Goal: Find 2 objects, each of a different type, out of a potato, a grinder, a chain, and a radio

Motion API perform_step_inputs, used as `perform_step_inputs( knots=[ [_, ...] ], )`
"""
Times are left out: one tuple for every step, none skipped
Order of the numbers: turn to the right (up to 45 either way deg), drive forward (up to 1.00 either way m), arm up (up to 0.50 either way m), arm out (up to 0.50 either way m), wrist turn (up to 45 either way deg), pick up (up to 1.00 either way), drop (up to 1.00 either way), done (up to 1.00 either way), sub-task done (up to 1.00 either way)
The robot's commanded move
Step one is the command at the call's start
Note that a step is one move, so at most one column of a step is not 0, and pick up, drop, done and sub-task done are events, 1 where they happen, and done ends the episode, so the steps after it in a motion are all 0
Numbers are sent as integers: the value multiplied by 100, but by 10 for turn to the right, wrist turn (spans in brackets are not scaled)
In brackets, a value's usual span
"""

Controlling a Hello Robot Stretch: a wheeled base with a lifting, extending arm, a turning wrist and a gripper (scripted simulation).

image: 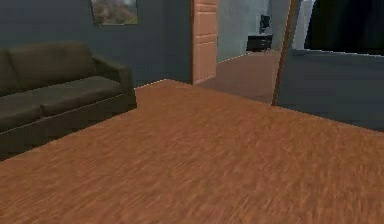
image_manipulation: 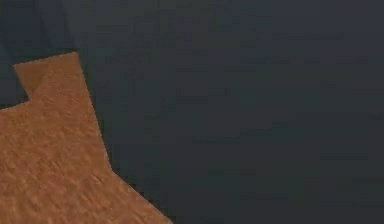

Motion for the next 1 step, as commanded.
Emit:
perform_step_inputs(
  knots=[
    [-450,0,0,0,0,0,0,0,0]
  ],
)
